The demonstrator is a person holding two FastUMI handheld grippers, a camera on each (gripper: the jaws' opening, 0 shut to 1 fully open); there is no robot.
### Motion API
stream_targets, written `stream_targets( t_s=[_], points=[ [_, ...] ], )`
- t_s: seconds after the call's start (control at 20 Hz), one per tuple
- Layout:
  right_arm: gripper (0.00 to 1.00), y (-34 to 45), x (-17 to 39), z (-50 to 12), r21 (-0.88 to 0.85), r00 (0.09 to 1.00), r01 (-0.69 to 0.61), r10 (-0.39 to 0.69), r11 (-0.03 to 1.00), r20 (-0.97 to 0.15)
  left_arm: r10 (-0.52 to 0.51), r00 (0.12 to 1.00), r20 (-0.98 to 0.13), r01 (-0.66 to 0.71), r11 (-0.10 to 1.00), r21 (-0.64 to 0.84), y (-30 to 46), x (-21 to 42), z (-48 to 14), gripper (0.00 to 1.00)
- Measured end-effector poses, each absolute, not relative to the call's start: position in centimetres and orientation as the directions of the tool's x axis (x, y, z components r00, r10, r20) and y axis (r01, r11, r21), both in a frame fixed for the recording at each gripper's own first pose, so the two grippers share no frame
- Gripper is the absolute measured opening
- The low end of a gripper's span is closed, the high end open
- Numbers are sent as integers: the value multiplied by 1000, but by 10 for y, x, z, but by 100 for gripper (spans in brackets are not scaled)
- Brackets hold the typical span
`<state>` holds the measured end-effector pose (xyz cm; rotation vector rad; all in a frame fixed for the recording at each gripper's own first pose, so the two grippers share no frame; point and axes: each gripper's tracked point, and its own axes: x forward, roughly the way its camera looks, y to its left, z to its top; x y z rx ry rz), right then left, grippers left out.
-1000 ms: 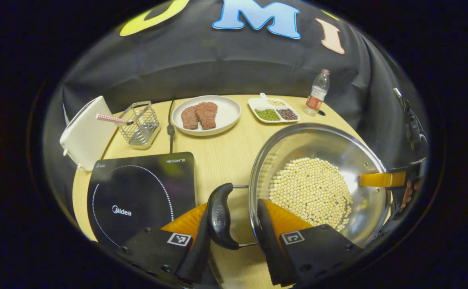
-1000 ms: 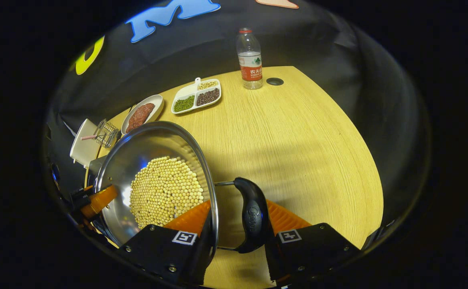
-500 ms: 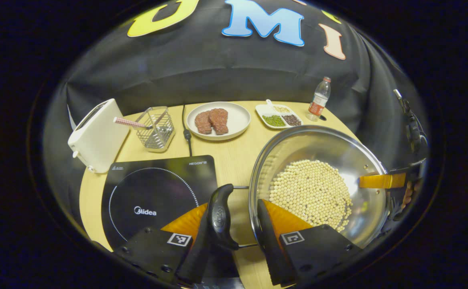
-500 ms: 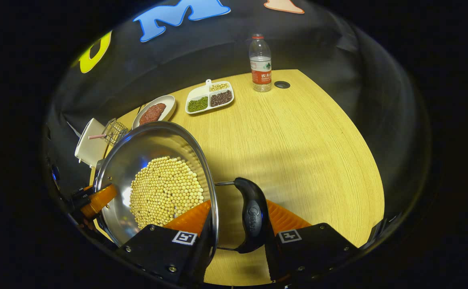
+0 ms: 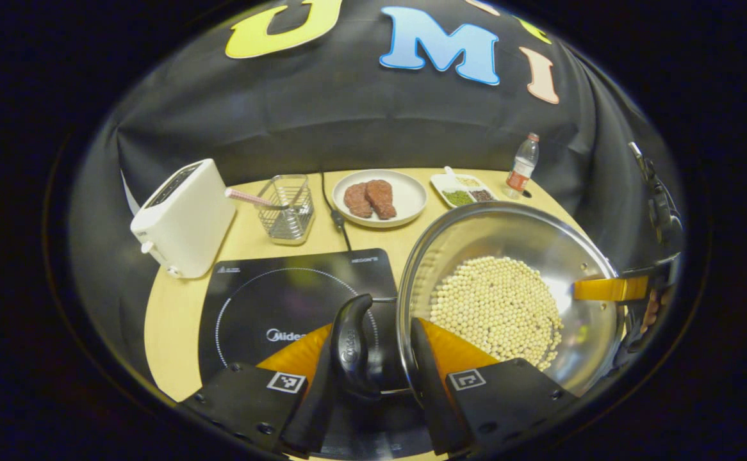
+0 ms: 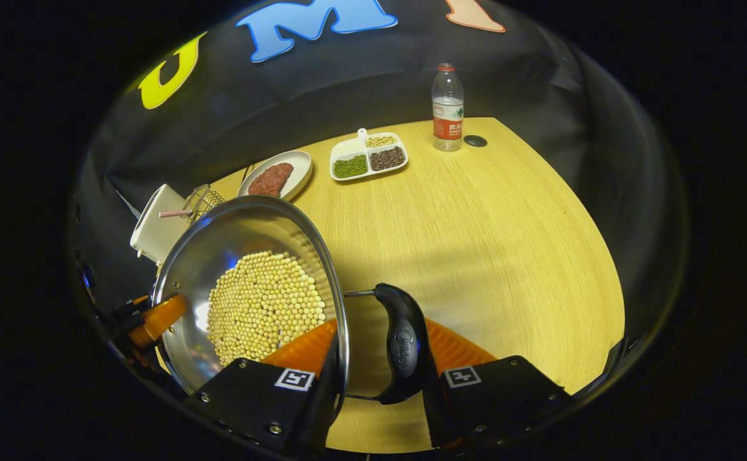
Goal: First push the handle of the pot to place it horizontally, then grasp the pot with both hands and set it on the induction cooktop.
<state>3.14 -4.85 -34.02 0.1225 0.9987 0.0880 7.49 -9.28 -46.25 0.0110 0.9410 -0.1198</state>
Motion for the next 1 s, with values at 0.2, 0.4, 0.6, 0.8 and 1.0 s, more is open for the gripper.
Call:
stream_targets(
  t_s=[0.2,0.4,0.6,0.8,1.0],
  points=[
    [59,-59,34,-334,160,533,-32,152,987,-832,-82,590,-803,95,995,-31,-96,72,-460,66],
    [59,-55,38,-337,157,528,-50,159,986,-834,-75,592,-803,81,996,-33,-97,72,-459,66],
    [59,-55,41,-337,145,529,-71,161,987,-833,-71,591,-803,70,997,-37,-96,69,-461,66],
    [59,-55,43,-335,132,521,-95,162,987,-838,-60,583,-810,59,998,-32,-95,66,-461,63],
    [59,-57,45,-337,132,516,-116,173,984,-839,-44,578,-815,42,999,-23,-94,66,-463,66]
  ],
)
